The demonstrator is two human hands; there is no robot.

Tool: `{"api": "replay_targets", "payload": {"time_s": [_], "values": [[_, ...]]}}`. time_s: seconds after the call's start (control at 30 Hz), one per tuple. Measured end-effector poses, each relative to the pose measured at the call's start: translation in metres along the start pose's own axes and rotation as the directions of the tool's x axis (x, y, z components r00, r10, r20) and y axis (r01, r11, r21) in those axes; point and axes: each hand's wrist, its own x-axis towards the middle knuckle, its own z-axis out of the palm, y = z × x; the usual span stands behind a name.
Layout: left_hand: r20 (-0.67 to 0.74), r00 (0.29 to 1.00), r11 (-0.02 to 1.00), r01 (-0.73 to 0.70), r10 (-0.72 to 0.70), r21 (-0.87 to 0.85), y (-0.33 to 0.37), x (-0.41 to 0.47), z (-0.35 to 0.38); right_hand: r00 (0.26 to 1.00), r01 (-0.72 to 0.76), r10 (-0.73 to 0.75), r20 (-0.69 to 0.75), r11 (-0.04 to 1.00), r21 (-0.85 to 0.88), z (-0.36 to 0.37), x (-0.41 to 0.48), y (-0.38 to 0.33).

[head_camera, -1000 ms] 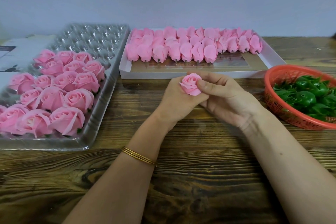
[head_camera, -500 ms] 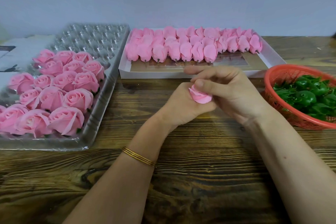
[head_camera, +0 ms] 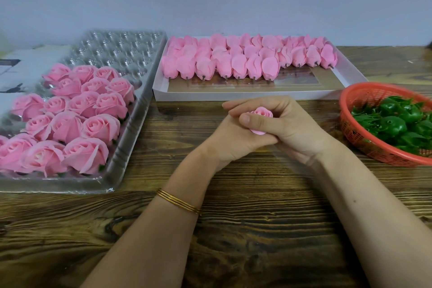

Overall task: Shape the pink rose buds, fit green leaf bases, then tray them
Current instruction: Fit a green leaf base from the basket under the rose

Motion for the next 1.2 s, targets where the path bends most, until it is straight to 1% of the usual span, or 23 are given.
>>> {"api": "replay_targets", "payload": {"time_s": [0.23, 0.33, 0.4, 0.43, 0.53, 0.6, 0.73, 0.87, 1.0, 1.2], "values": [[0.009, 1.000, 0.998, -0.011, 0.012, -0.064, 0.004, 0.000, -0.001, 0.998, -0.053, 0.052, 0.028, 0.998, 0.040, -0.001, 0.000, 0.004], [0.004, 0.999, 0.995, -0.043, 0.044, -0.086, 0.006, 0.000, -0.001, 0.997, -0.065, 0.065, 0.034, 0.998, 0.005, -0.001, 0.000, 0.005], [0.011, 0.999, 0.994, -0.036, 0.037, -0.100, 0.006, 0.000, -0.002, 0.997, -0.076, 0.076, 0.033, 0.997, -0.019, -0.002, 0.000, 0.005], [0.007, 0.999, 0.993, -0.031, 0.032, -0.115, 0.006, 0.000, -0.002, 0.996, -0.088, 0.088, 0.020, 0.996, -0.007, -0.002, 0.000, 0.004], [0.010, 0.999, 0.989, -0.036, 0.038, -0.145, 0.005, 0.001, -0.002, 0.994, -0.102, 0.105, -0.013, 0.987, 0.121, -0.006, 0.000, -0.001], [0.023, 0.999, 0.990, -0.029, 0.032, -0.139, 0.003, 0.002, -0.002, 0.998, -0.060, 0.064, -0.020, 0.985, 0.162, -0.007, -0.001, -0.005], [0.005, 1.000, 0.994, -0.018, 0.018, -0.108, 0.001, 0.003, -0.002, 0.999, 0.006, -0.001, -0.034, 0.987, 0.158, -0.005, -0.002, -0.007], [0.009, 0.999, 0.998, -0.050, 0.051, -0.047, 0.004, 0.001, 0.000, 1.000, 0.011, -0.012, 0.004, 0.997, 0.070, -0.003, -0.001, -0.003], [0.024, 0.998, 0.998, -0.052, 0.053, -0.045, 0.005, -0.001, -0.001, 1.000, 0.001, -0.002, 0.007, 0.998, 0.065, -0.002, 0.001, 0.001], [-0.002, 1.000, 0.999, -0.031, 0.031, 0.007, 0.002, 0.000, -0.002, 1.000, -0.003, 0.003, 0.005, 0.999, 0.046, -0.003, 0.001, 0.004]]}}
